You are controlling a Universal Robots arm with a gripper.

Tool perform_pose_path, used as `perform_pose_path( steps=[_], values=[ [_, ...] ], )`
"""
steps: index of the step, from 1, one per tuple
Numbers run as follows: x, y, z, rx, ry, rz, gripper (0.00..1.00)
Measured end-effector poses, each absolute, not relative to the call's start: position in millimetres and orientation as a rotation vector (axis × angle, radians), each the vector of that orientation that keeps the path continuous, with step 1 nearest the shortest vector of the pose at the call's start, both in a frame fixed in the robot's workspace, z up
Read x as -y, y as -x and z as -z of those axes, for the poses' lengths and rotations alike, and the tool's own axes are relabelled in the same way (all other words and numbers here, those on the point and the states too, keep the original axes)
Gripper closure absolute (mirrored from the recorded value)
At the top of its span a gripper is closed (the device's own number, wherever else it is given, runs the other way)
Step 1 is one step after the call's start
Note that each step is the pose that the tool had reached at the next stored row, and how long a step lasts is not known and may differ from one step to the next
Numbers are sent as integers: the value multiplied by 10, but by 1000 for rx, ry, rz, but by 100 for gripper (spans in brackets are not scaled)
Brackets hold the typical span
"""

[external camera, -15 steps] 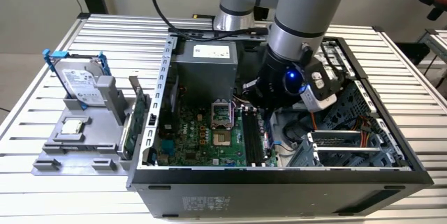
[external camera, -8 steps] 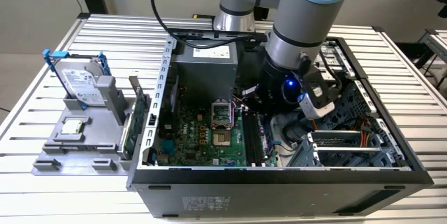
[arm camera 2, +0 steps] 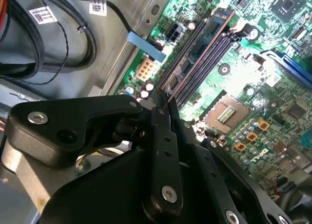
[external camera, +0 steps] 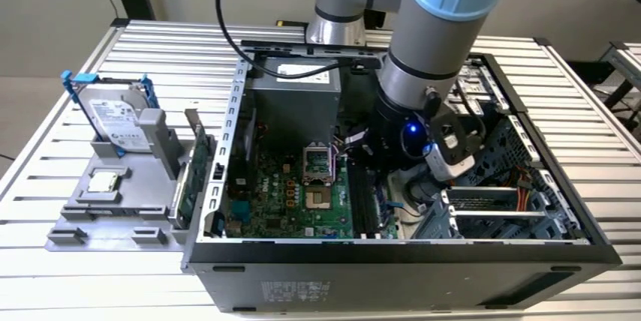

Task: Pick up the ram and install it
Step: 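Insert the ram into the slot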

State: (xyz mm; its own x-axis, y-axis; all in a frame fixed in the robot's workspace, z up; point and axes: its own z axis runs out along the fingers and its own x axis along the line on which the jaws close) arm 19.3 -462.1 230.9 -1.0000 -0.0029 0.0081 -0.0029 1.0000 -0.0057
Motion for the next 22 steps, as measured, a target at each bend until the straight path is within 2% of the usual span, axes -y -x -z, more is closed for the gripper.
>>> perform_pose_path(
  steps=[22],
  values=[
    [4560, -164, -2175, 3133, 2, -10, 100]
  ],
)
